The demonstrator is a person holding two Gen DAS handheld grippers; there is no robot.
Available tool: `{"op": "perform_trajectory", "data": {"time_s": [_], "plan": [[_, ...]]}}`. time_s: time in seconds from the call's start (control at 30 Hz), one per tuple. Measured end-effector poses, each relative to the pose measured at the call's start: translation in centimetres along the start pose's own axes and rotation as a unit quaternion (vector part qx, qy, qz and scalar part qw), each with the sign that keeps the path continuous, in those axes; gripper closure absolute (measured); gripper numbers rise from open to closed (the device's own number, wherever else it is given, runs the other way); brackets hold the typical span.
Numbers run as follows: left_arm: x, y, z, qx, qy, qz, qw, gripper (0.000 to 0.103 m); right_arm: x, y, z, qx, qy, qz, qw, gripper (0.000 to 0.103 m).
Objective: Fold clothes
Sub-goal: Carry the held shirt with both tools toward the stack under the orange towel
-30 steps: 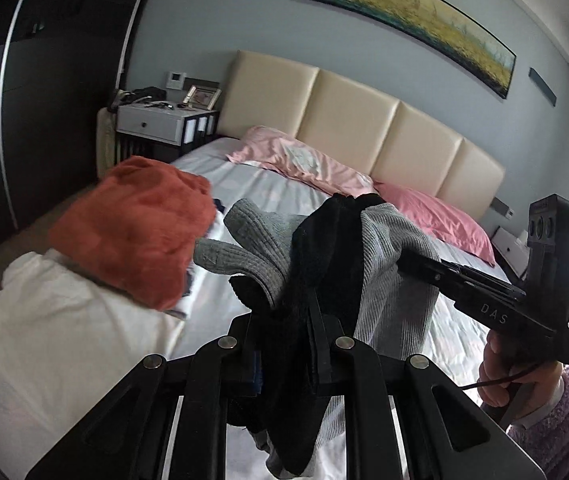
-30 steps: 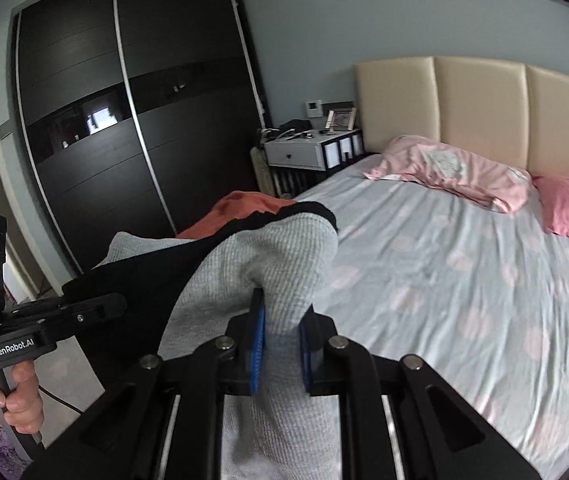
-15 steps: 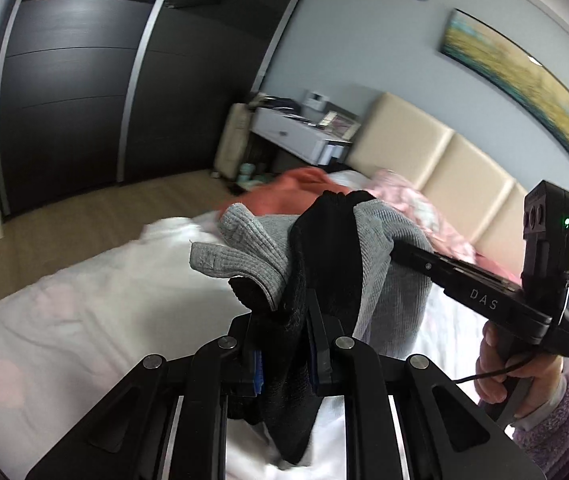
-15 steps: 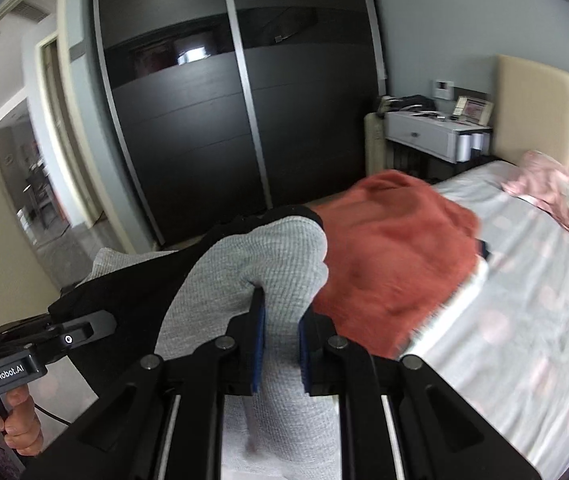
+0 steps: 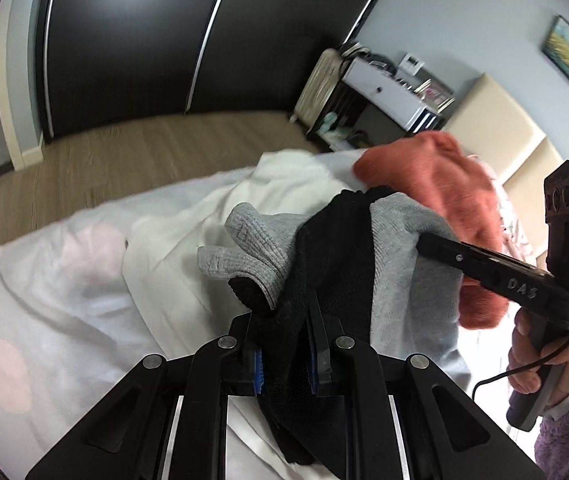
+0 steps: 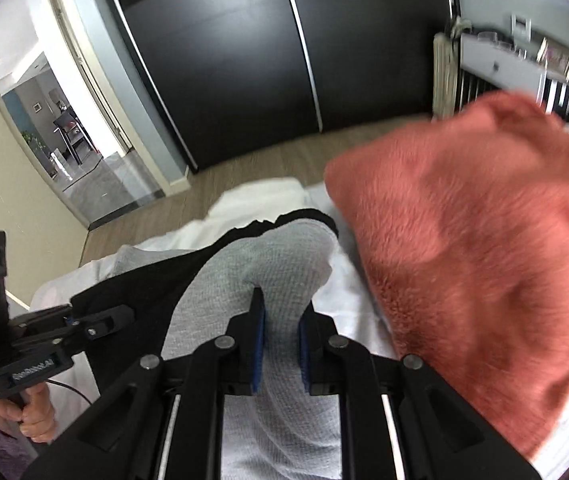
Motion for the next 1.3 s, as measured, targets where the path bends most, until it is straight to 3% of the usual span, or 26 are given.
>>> {"op": "perform_trajectory", "data": {"time_s": [0.13, 0.2, 0.27, 0.33, 0.53, 0.6, 0.73, 0.77, 0.87, 1.0, 1.1, 1.17, 1.3], "plan": [[-1.0, -0.3, -1.5, -0.018, -0.006, 0.011, 0.9997, 0.086, 0.5, -0.7, -1.6, -0.047, 0.035, -0.039, 0.998, 0.083], [-1.5, -0.4, -1.7, -0.025, -0.021, 0.019, 0.9993, 0.086, 1.0, -0.6, -1.7, -0.068, 0.048, -0.051, 0.995, 0.073], [-2.0, -0.4, -2.0, -0.033, -0.044, 0.037, 0.9978, 0.085, 1.3, -0.1, -1.6, -0.08, 0.06, -0.076, 0.992, 0.053], [-2.4, -0.3, -2.4, -0.042, -0.069, 0.06, 0.9949, 0.084, 1.3, 0.3, -1.9, -0.097, 0.075, -0.106, 0.987, 0.047], [-3.1, 0.0, -3.0, -0.07, -0.126, 0.108, 0.9838, 0.08, 1.8, 1.5, -5.2, -0.157, 0.1, -0.186, 0.965, 0.047], [-3.2, 0.2, -3.2, -0.073, -0.135, 0.118, 0.9811, 0.08, 1.4, 1.7, -6.2, -0.159, 0.108, -0.195, 0.962, 0.048], [-3.4, 0.4, -3.8, -0.075, -0.15, 0.141, 0.9758, 0.08, 1.1, 2.0, -7.9, -0.147, 0.107, -0.214, 0.96, 0.078], [-3.3, 0.6, -3.7, -0.071, -0.149, 0.138, 0.9767, 0.081, 0.9, 2.0, -8.1, -0.144, 0.109, -0.216, 0.959, 0.085], [-2.5, 1.1, -2.6, -0.041, -0.135, 0.099, 0.9851, 0.087, 0.0, 2.7, -7.2, -0.112, 0.099, -0.168, 0.974, 0.093], [-1.1, 1.0, 0.1, 0.02, -0.112, 0.032, 0.9929, 0.088, -2.4, 4.6, -3.4, -0.021, 0.122, -0.07, 0.99, 0.095], [-0.7, 0.5, 1.1, 0.044, -0.082, -0.016, 0.9955, 0.088, -4.8, 5.4, -2.0, 0.034, 0.09, 0.032, 0.995, 0.095], [-1.0, 0.2, 0.9, 0.044, -0.062, -0.028, 0.9967, 0.088, -5.8, 5.2, -3.1, 0.039, 0.048, 0.074, 0.995, 0.095], [-3.3, 0.4, -1.0, 0.016, -0.04, 0.009, 0.999, 0.088, -6.1, 4.8, -6.4, 0.022, -0.025, 0.095, 0.995, 0.097]]}}
Point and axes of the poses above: each gripper's, at about its wrist camera, not at the fingertips, and z roughly against the way its jaws point, x to its right, y to its top, the point moved 10 cm from there along -z, roughly the way its jaws point, and after that the axes turned 7 degrees about -y, right-handed, at the moved point
